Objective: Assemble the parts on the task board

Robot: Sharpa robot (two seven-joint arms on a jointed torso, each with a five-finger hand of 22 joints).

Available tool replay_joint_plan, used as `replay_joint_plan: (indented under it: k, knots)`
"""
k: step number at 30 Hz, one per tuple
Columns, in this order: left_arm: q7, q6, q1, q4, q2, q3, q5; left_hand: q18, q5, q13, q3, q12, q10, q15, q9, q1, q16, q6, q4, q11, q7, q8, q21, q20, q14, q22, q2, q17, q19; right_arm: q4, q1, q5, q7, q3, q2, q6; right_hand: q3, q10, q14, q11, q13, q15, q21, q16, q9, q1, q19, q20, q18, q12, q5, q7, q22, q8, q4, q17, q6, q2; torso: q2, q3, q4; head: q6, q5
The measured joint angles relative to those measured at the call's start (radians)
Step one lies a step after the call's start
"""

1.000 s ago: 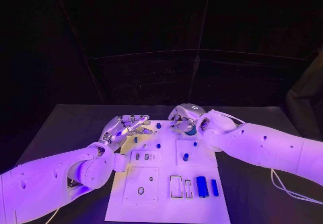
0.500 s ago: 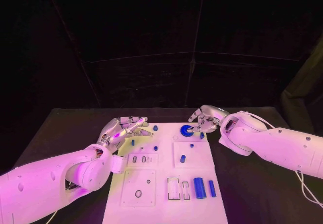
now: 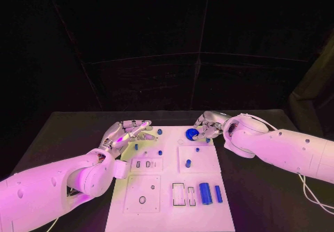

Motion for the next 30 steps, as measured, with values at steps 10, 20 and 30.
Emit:
replay_joint_plan:
  k: [10,20,30]
  knots:
    - [-0.001,0.002,0.0,-0.003,0.002,0.0,0.0,0.0,0.0,0.0,0.0,0.0,0.0,0.0,0.0,0.0,0.0,0.0,0.0,0.0,0.0,0.0,0.0,0.0,0.0,0.0,0.0,0.001,0.0,-0.035,0.0,-0.029,-0.013,0.0,0.033,0.02,-0.005,0.006,0.0,0.002,0.047,0.0,0.004,0.008,0.0,0.017,0.003,0.003,0.0,0.043,0.0,0.001,0.009,0.012,0.005,0.015,-0.001,0.017,0.0,-0.001,0.0018,-0.005,-0.001]
    - [-0.002,0.004,0.0,-0.004,0.002,0.0,0.0,0.0,0.0,0.0,0.0,0.0,0.0,0.0,0.0,0.0,0.0,0.004,0.0,0.0,0.004,0.0,0.0,0.0,0.0,-0.001,0.0,0.002,0.0,-0.052,0.002,-0.048,-0.02,0.002,0.054,0.042,-0.002,0.012,0.0,-0.004,0.076,0.0,0.008,0.011,0.002,0.044,0.003,0.003,0.0,0.067,0.006,-0.004,0.015,0.034,0.002,0.021,0.004,0.034,0.0,-0.001,0.0017,-0.011,0.003]
    - [-0.004,0.006,0.0,-0.005,0.003,0.0,0.0,0.0,0.0,0.0,-0.003,0.0,0.0,0.0,0.0,0.0,0.0,0.004,-0.003,0.0,0.004,0.0,0.0,0.0,0.0,-0.002,0.0,0.002,0.0,-0.049,0.004,-0.079,-0.022,0.003,0.058,0.053,0.07,0.049,0.0,-0.016,0.159,0.0,0.02,0.027,0.006,0.086,0.007,0.0,0.0,0.134,-0.09,-0.017,0.037,0.073,-0.033,0.042,0.071,0.075,-0.001,-0.0007,0.0008,-0.014,0.003]
